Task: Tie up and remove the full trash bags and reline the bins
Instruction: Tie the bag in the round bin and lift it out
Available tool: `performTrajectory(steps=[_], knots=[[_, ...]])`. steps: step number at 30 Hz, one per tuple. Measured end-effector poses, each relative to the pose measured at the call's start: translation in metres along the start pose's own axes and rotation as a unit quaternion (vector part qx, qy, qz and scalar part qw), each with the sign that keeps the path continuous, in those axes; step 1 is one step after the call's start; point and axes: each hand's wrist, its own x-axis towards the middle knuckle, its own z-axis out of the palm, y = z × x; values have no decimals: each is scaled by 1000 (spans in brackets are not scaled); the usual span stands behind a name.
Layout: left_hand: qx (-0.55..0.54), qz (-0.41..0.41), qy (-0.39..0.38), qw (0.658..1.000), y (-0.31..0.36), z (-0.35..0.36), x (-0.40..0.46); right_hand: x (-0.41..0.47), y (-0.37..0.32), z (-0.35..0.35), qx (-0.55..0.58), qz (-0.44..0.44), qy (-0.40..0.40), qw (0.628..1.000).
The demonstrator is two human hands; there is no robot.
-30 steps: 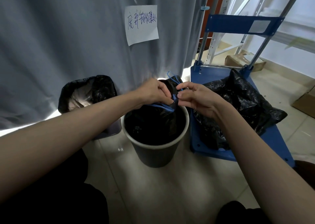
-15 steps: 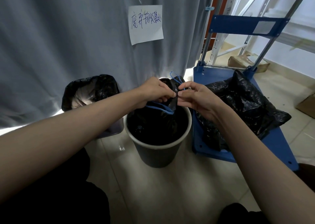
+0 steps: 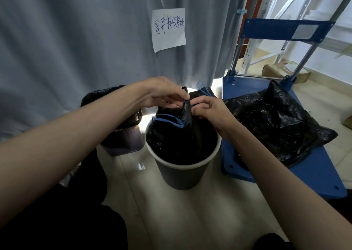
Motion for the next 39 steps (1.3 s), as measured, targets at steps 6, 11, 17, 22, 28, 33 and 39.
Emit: performTrajectory(steps=[6, 11, 17, 22, 28, 33, 39], knots=[[9, -3, 17, 1000, -1, -15, -1, 1, -1, 6, -82, -31, 33, 996], [-7, 1, 59, 998, -4, -26, 1, 2, 1, 9, -166, -38, 48, 984], [-65, 21, 96, 993, -10, -27, 4, 2, 0, 12, -201, -49, 53, 977], [-63, 34, 92, 993, -7, -29, 2, -3, 2, 12, -209, -2, 6, 978], [-67, 51, 139, 987, -8, -36, 4, 4, 11, 15, -292, -12, -10, 956], [-96, 56, 165, 980, -4, -43, 6, 4, 16, 9, -340, -18, -15, 940], [-166, 54, 201, 964, 7, -66, 3, 2, 29, 1, -395, 32, -41, 917]])
